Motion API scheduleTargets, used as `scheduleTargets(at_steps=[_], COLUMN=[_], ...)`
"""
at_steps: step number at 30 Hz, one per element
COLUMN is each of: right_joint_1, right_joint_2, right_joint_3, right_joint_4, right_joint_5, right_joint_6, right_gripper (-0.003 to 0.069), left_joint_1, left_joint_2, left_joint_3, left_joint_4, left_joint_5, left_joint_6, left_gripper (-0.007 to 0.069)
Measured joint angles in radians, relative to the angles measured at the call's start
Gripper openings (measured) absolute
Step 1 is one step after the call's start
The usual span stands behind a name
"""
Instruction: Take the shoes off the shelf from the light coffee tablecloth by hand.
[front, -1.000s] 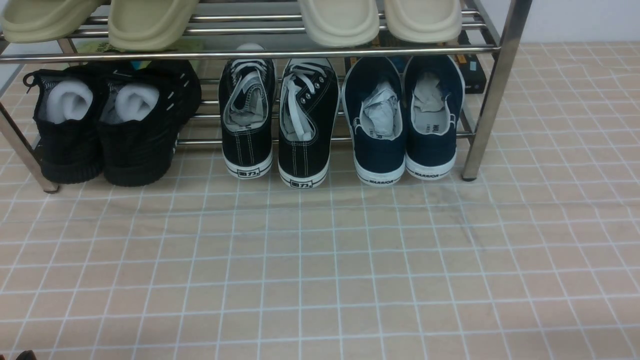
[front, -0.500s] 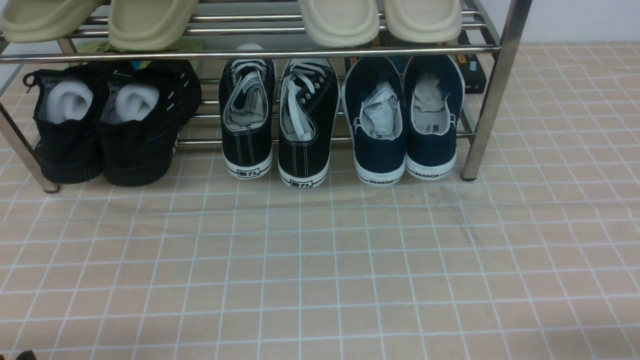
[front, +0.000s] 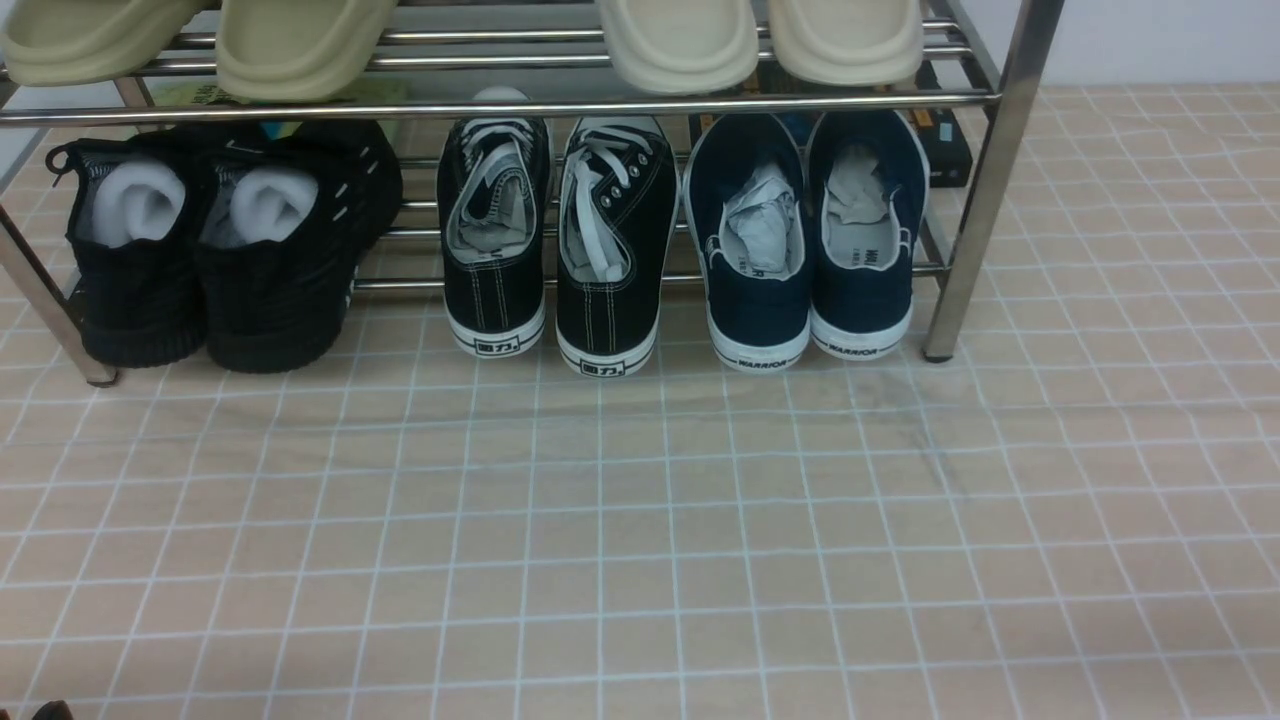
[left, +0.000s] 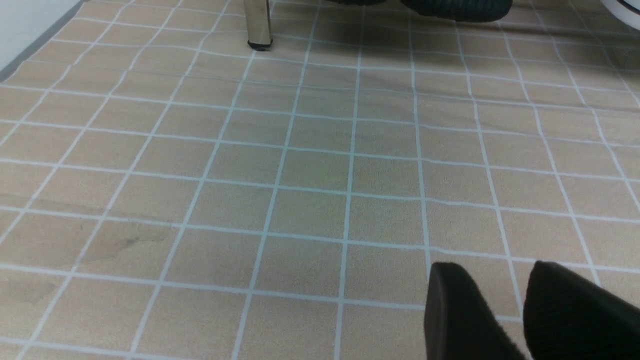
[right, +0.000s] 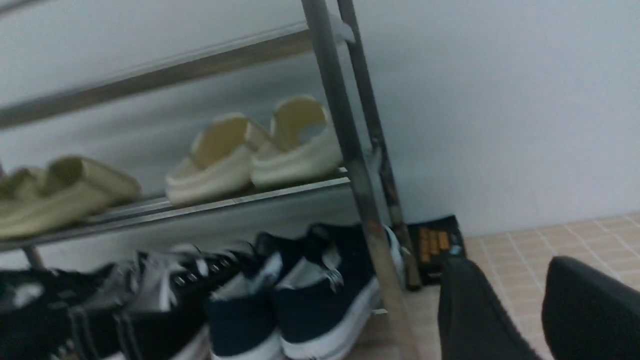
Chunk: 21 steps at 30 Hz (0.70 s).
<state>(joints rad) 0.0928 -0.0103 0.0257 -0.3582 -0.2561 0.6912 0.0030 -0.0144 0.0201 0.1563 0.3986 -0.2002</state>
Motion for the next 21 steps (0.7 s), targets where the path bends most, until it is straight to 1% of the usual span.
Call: scheduleTargets(at_steps=[2, 9, 12, 17, 20, 21], right_joint_1=[0.000, 0.000, 0.000, 0.000, 0.000, 0.000], right_joint_2=[0.000, 0.000, 0.000, 0.000, 0.000, 0.000], right_joint_3=[0.000, 0.000, 0.000, 0.000, 0.000, 0.000], right_joint_4=[-0.037, -0.091, -0.096, -0.100, -0.100, -0.100], right_joint_5=[-0.052, -0.157, -0.181, -0.209, -0.230, -0.232], right_joint_6=[0.058, 0.082, 0.092, 0.163, 0.240, 0.240], right_gripper=[0.0240, 0.0240, 0.0240, 0.0240, 0.0240, 0.0240], left_joint_1=[0.000, 0.000, 0.000, 0.000, 0.000, 0.000], left_joint_2=[0.000, 0.000, 0.000, 0.000, 0.000, 0.000], left_joint_3=[0.000, 0.000, 0.000, 0.000, 0.000, 0.000], left_joint_4=[0.000, 0.000, 0.000, 0.000, 0.000, 0.000], left_joint_5=[0.000, 0.000, 0.000, 0.000, 0.000, 0.000], left_joint_6=[0.000, 0.000, 0.000, 0.000, 0.000, 0.000], left_gripper=[0.0239, 0.0239, 0.0239, 0.0239, 0.0239, 0.0239])
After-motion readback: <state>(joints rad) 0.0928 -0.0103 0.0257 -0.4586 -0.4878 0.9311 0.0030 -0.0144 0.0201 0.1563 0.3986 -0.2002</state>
